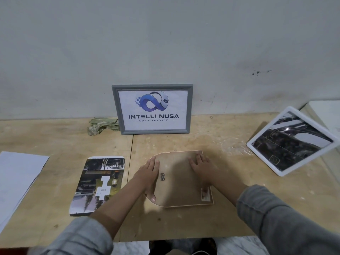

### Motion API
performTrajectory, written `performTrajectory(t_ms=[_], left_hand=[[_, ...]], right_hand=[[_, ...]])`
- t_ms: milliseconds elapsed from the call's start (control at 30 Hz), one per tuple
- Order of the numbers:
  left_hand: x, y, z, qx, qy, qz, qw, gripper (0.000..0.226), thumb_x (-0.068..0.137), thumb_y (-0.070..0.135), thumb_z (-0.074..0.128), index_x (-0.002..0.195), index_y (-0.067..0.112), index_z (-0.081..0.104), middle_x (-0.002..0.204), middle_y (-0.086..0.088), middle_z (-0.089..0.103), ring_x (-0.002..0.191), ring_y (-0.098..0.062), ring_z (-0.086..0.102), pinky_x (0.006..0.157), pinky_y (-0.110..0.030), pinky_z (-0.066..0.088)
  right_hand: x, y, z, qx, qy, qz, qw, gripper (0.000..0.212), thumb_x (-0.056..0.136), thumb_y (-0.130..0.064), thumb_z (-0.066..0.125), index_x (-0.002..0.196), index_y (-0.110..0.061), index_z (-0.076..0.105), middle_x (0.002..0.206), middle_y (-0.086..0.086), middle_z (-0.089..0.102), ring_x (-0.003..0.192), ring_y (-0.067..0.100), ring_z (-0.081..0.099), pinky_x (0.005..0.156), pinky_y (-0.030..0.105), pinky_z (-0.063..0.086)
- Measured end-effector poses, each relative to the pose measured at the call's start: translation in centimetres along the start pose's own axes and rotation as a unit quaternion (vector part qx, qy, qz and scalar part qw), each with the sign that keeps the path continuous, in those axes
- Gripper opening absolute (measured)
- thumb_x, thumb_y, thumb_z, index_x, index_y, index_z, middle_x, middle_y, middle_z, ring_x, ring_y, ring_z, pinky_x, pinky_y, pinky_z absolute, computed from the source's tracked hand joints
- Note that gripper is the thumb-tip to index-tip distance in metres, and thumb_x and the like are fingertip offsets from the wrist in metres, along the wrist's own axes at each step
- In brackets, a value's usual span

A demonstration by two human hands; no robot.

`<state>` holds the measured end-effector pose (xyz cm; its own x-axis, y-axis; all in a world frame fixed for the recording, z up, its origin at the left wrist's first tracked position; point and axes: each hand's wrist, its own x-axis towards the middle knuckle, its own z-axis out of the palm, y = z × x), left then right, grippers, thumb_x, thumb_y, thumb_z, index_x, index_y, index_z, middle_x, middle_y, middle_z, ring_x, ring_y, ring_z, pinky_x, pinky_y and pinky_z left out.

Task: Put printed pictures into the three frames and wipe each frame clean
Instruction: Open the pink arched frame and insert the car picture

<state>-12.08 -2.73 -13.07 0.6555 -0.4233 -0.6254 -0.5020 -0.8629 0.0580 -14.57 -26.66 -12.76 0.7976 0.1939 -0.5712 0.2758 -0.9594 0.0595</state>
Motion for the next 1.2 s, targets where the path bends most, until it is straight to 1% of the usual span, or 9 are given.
performTrajectory(t_ms=[300, 533, 700, 800, 967, 1033, 1100, 1133, 1200], left_hand=[[0.7, -2.0, 0.7, -0.068, -0.006, 0.071, 0.995, 0.149, 0.057, 0.051, 0.084, 0.144, 0.006, -0.028, 0.151, -0.014, -0.036, 0.142, -0.03, -0.026, 0.117, -0.045, -0.001], [-0.7, -2.0, 1.6, -0.04, 0.016, 0.077, 0.996, 0.124, 0.076, 0.061, 0.063, 0.146, 0.004, -0.023, 0.147, -0.013, -0.039, 0.14, -0.026, -0.029, 0.117, -0.049, 0.001], [-3.0, -0.8, 4.7, -0.085, 0.057, 0.024, 0.994, 0.101, 0.086, 0.068, 0.023, 0.146, -0.003, -0.016, 0.143, -0.013, -0.037, 0.144, -0.032, -0.02, 0.119, -0.049, 0.01], [-3.5, 0.4, 5.5, -0.093, 0.081, -0.01, 0.992, 0.081, 0.099, 0.046, 0.028, 0.146, -0.003, -0.015, 0.141, -0.014, -0.037, 0.144, -0.032, -0.02, 0.119, -0.044, 0.008], [-3.5, 1.5, 5.2, -0.146, 0.081, -0.066, 0.984, 0.085, 0.098, 0.048, 0.031, 0.147, 0.0, -0.018, 0.153, -0.016, -0.031, 0.144, -0.03, -0.021, 0.118, -0.046, 0.009], [-3.7, 2.0, 5.4, -0.243, 0.131, -0.101, 0.956, 0.09, 0.094, 0.043, 0.048, 0.149, 0.0, -0.008, 0.157, -0.017, -0.02, 0.147, -0.034, 0.0, 0.115, -0.043, 0.022], [-3.9, 2.5, 5.4, -0.366, 0.229, -0.141, 0.891, 0.072, 0.089, 0.028, 0.06, 0.144, 0.002, 0.021, 0.153, -0.021, 0.021, 0.133, -0.035, 0.038, 0.098, -0.038, 0.041], [-3.9, 2.7, 5.3, -0.403, 0.29, -0.153, 0.855, 0.055, 0.087, 0.021, 0.062, 0.132, 0.005, 0.036, 0.136, -0.018, 0.045, 0.118, -0.033, 0.051, 0.087, -0.035, 0.044], [-3.7, 2.8, 4.8, -0.455, 0.351, -0.18, 0.798, 0.028, 0.085, 0.014, 0.063, 0.108, 0.007, 0.049, 0.101, -0.011, 0.06, 0.092, -0.029, 0.057, 0.073, -0.031, 0.042]], right_hand=[[0.7, 0.1, 0.7, 0.012, 0.01, 0.004, 1.0, 0.11, 0.078, -0.018, 0.073, 0.148, -0.006, -0.012, 0.15, 0.034, -0.014, 0.142, 0.044, -0.006, 0.116, 0.046, 0.006], [-0.5, 1.0, 0.6, 0.029, 0.003, -0.004, 1.0, 0.13, 0.063, -0.034, 0.084, 0.15, -0.013, -0.01, 0.156, 0.022, -0.009, 0.145, 0.034, -0.006, 0.116, 0.045, 0.003], [-2.5, 0.4, 2.0, 0.08, 0.038, 0.03, 0.996, 0.105, 0.067, -0.024, 0.08, 0.149, -0.01, 0.016, 0.158, 0.011, 0.006, 0.143, 0.028, 0.017, 0.113, 0.043, 0.018], [-3.6, -0.9, 3.9, 0.117, 0.08, 0.059, 0.988, 0.076, 0.075, -0.016, 0.068, 0.141, -0.008, 0.032, 0.156, 0.01, 0.015, 0.133, 0.031, 0.037, 0.108, 0.045, 0.03], [-5.3, -4.3, 6.1, 0.261, 0.108, 0.137, 0.949, 0.082, 0.077, -0.011, 0.058, 0.149, -0.009, 0.019, 0.152, 0.021, 0.013, 0.143, 0.036, 0.011, 0.114, 0.041, 0.022], [-5.4, -5.2, 6.6, 0.357, 0.109, 0.178, 0.911, 0.089, 0.071, -0.013, 0.058, 0.15, -0.012, 0.017, 0.149, 0.024, 0.013, 0.141, 0.038, 0.015, 0.11, 0.038, 0.031], [-5.3, -5.8, 6.5, 0.417, 0.143, 0.207, 0.873, 0.083, 0.07, -0.017, 0.055, 0.147, -0.011, 0.027, 0.145, 0.025, 0.025, 0.133, 0.038, 0.031, 0.102, 0.035, 0.039], [-5.2, -5.9, 6.4, 0.425, 0.164, 0.223, 0.862, 0.074, 0.074, -0.019, 0.056, 0.144, -0.009, 0.033, 0.14, 0.024, 0.032, 0.127, 0.038, 0.038, 0.098, 0.034, 0.04], [-5.2, -6.0, 5.9, 0.436, 0.189, 0.26, 0.84, 0.062, 0.081, -0.023, 0.062, 0.137, -0.009, 0.039, 0.129, 0.021, 0.04, 0.119, 0.037, 0.042, 0.095, 0.035, 0.038]])
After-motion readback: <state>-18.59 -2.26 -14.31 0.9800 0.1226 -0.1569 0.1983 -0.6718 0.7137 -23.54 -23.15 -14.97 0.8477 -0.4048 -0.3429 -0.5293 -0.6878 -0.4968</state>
